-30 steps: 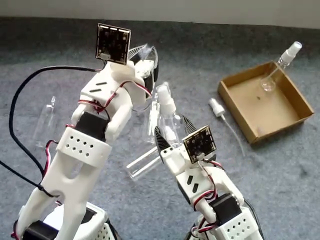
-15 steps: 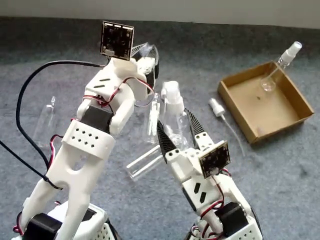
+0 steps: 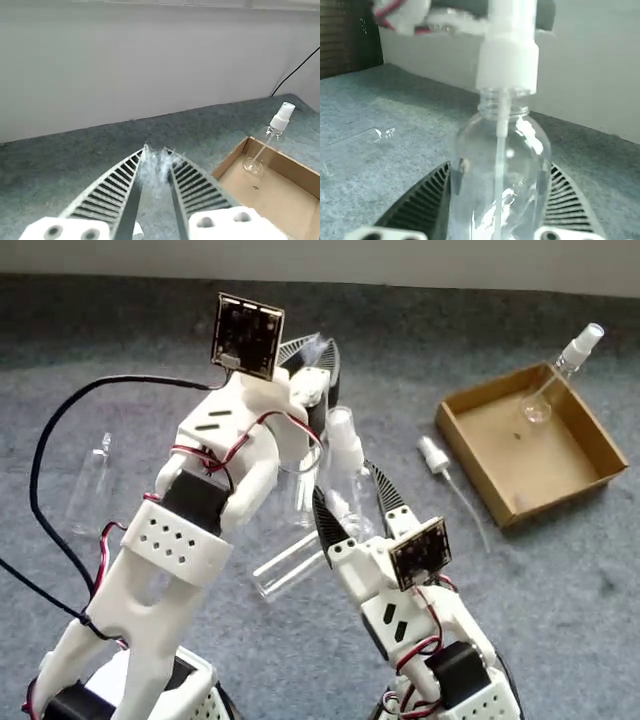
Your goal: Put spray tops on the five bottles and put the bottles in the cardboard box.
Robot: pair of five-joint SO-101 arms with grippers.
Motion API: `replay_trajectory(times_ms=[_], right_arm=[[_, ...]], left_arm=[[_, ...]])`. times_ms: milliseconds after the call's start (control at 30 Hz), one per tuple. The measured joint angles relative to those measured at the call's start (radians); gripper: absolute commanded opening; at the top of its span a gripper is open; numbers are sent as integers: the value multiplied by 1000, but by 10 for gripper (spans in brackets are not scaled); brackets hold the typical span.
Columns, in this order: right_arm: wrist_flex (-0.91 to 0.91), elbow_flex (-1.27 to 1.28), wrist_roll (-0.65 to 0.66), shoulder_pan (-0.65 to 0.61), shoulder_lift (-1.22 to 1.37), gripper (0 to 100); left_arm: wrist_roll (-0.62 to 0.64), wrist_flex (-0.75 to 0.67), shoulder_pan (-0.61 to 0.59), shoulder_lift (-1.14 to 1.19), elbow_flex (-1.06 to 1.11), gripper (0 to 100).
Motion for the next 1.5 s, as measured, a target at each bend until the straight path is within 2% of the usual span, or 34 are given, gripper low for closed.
replay_trajectory(times_ms=[167, 433, 1100, 1300, 1500], right_arm=[[0, 20, 0, 2, -2, 177], [0, 20, 0, 2, 0, 177], [0, 20, 0, 2, 0, 177], [0, 31, 0, 2, 0, 177], [0, 34, 0, 2, 0, 177]], left_arm=[[0, 86, 44, -29, 0, 5], [0, 172, 51, -40, 0, 5], [0, 192, 69, -40, 0, 5], [0, 238, 129, -95, 0, 5], [0, 288, 114, -126, 0, 5]])
